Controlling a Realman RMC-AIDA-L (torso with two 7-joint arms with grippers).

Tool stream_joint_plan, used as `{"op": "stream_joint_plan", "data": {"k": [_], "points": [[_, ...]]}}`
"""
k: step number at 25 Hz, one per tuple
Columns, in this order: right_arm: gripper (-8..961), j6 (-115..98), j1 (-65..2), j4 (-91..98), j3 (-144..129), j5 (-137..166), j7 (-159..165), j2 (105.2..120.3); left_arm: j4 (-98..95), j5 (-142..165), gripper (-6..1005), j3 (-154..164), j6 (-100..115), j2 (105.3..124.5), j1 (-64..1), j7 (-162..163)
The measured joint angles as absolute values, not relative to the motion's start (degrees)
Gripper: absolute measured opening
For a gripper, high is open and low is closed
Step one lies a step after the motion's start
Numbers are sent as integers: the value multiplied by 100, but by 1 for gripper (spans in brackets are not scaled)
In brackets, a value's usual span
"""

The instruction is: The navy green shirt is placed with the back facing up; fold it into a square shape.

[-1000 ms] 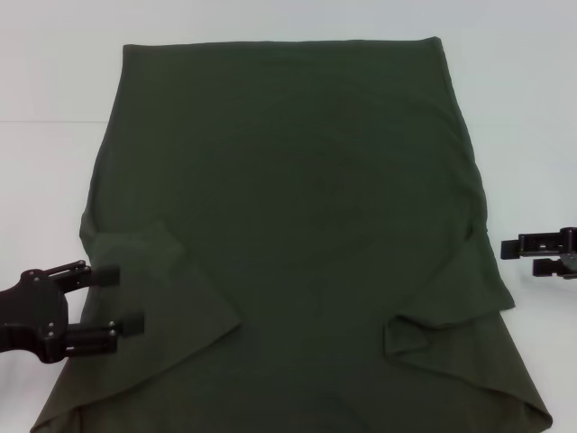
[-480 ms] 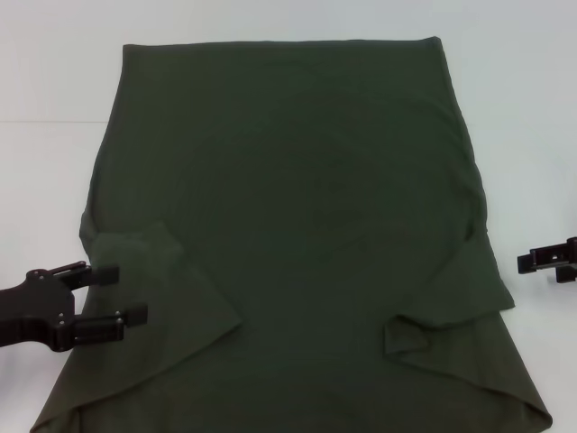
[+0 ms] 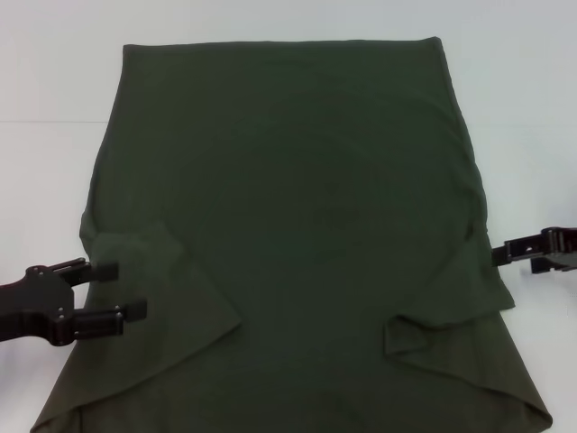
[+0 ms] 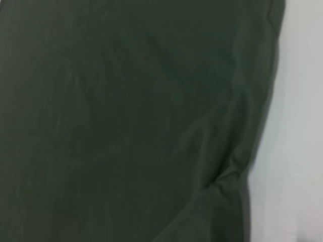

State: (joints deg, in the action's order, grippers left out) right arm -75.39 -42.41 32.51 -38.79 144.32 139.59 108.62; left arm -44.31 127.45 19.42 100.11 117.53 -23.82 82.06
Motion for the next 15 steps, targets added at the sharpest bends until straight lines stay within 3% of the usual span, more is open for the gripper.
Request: {"op": "stream_joint_plan", "data": {"k": [6, 15], "points": [[839, -7525, -4320, 3236, -4024, 14443, 13967, 10979, -4427, 12745, 888, 1942, 10010, 11748, -2371, 8207], [838, -7514, -4346, 3205, -4061, 14449, 13972, 10988, -4428, 12745, 888, 1942, 10002, 11750, -2363, 8209]]}}
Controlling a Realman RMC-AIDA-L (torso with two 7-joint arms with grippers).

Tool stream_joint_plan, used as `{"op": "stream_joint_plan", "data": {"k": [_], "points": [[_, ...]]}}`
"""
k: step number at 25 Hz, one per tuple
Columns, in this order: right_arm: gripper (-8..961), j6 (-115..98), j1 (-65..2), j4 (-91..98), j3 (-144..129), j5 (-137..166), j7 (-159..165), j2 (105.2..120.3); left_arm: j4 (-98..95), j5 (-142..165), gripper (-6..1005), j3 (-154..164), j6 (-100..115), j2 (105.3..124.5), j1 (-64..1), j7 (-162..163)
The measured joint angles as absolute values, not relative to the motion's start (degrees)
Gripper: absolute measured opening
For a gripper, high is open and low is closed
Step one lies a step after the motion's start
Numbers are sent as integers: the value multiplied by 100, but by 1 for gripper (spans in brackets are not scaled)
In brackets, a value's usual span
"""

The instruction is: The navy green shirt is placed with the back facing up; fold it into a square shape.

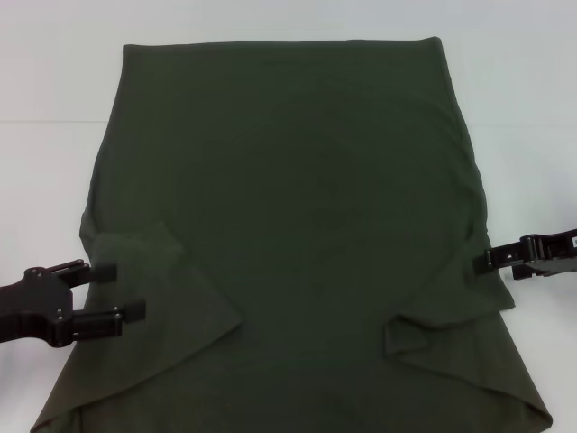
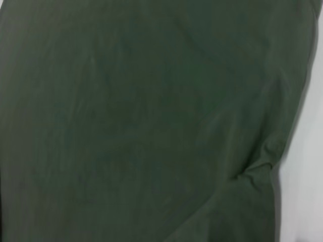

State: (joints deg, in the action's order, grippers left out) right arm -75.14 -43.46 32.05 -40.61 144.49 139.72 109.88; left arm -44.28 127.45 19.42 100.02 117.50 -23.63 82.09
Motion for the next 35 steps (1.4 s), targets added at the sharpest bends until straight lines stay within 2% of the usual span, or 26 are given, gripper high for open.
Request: {"op": "stream_joint_plan", "data": {"k": [20, 35], "points": [[837, -7395, -4297, 3199, -4186, 14477, 13965, 11126, -4430, 12762, 887, 1942, 9931, 11772, -2338, 8209], [836, -7365, -4272, 3199, -4202, 14511, 13974, 11126, -4430, 12762, 887, 1955, 9880, 11777, -2337, 8209]]}}
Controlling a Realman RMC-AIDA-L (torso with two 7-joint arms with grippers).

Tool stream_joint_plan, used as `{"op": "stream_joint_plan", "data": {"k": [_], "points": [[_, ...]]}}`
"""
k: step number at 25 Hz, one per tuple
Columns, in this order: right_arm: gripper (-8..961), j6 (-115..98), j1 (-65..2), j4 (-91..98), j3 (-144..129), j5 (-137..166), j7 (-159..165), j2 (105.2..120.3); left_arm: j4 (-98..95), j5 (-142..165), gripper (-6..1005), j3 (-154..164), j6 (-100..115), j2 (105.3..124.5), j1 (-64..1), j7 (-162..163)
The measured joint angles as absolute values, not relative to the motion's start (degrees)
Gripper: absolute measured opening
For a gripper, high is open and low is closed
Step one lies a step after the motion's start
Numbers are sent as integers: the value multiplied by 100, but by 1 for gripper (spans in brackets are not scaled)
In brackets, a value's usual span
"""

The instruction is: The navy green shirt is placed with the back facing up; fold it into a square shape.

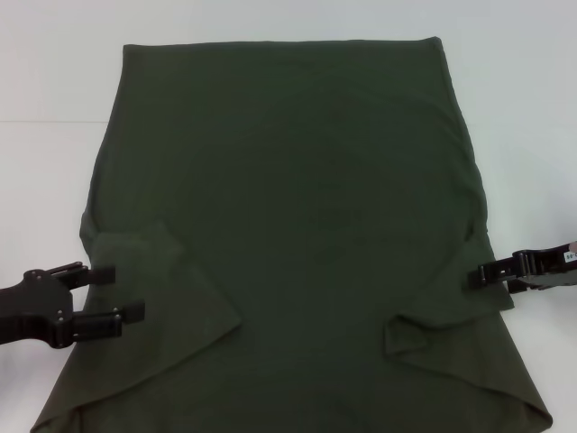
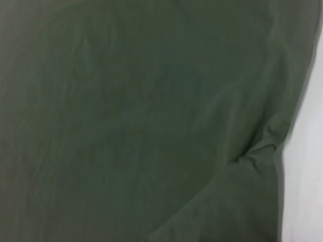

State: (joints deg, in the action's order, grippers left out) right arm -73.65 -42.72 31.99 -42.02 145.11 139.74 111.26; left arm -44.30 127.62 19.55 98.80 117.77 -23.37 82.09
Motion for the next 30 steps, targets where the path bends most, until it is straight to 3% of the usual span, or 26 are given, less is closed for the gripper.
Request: {"op": "stream_joint_plan", "data": {"k": [30], "points": [[834, -7493, -4340, 3199, -4161, 14123, 13925, 11197, -4430, 12762, 887, 1960, 9853, 11768, -2338, 8209]]}}
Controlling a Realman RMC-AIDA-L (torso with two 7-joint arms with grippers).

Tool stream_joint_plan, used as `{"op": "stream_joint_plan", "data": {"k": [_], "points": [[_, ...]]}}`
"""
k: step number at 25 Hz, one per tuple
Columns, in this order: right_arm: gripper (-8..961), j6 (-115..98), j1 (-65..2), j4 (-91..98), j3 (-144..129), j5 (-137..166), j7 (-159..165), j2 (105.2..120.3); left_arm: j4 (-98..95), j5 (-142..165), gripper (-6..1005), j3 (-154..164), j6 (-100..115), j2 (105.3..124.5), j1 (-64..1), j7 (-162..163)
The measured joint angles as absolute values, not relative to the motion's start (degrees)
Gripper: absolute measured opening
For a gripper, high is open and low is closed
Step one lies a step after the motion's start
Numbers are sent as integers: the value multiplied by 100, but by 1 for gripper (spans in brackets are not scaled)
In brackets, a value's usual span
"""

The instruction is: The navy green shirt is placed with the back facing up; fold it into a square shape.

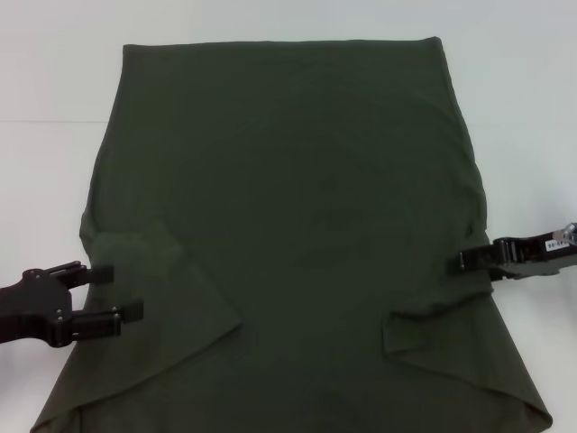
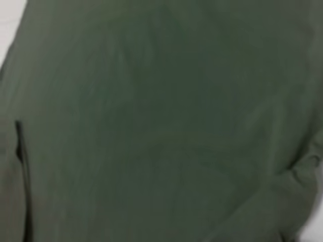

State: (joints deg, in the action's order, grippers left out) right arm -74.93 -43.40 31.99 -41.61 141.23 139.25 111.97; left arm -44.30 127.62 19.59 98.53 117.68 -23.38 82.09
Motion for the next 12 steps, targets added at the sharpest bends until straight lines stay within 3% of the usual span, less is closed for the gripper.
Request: {"op": "stream_joint_plan", "data": {"k": [12], "points": [[835, -7347, -4473, 3198, -4163, 13384, 13824, 11335, -4430, 12736, 887, 1938, 9852, 11758, -2345, 8209]]}}
